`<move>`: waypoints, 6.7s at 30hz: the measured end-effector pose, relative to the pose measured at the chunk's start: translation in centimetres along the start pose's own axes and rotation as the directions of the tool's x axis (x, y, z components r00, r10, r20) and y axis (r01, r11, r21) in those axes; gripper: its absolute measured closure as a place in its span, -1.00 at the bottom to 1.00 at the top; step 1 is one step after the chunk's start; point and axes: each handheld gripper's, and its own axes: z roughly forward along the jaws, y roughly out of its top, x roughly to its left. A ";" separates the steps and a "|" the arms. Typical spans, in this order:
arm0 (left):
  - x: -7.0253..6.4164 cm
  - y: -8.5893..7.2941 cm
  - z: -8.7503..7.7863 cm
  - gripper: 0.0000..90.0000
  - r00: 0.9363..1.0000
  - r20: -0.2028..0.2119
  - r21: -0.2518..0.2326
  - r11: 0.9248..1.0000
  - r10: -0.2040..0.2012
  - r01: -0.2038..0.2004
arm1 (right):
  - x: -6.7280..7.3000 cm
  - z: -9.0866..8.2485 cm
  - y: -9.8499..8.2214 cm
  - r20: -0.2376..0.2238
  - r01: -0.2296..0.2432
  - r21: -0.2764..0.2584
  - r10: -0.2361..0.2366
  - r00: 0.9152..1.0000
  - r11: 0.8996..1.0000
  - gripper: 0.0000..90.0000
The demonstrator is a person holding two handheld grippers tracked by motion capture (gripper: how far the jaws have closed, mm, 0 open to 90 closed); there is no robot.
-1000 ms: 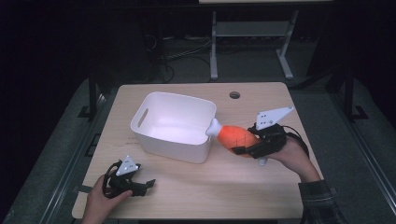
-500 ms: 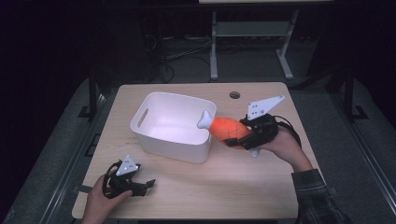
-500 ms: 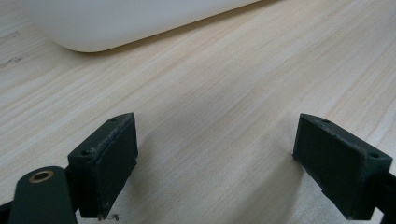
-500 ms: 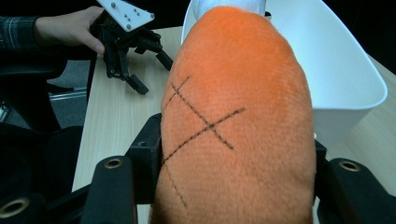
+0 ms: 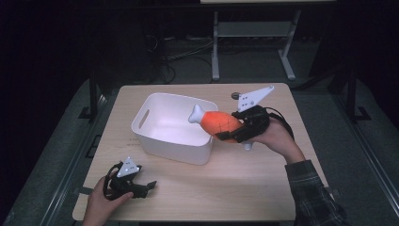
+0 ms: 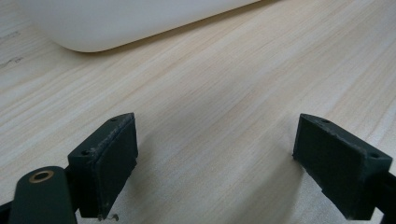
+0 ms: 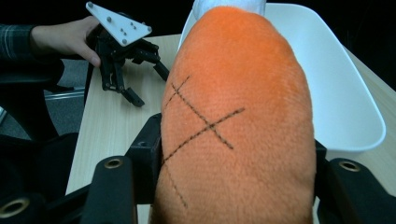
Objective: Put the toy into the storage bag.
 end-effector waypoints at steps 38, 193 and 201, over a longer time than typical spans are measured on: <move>0.0 0.0 0.0 -0.71 1.000 0.001 0.000 1.000 0.000 0.000 | -1.3 7.8 6.0 -0.063 0.037 0.039 -0.034 0.997 0.999 -0.07; 0.0 0.0 0.0 -0.71 1.000 0.000 0.002 1.000 0.002 -0.002 | 5.8 -2.7 -21.3 0.542 -0.490 0.021 0.402 0.738 0.871 -0.95; 0.0 0.0 0.0 -0.71 1.000 0.000 0.001 1.000 0.002 -0.002 | 5.8 -2.0 -22.2 0.571 -0.508 0.055 0.390 0.722 0.860 -0.95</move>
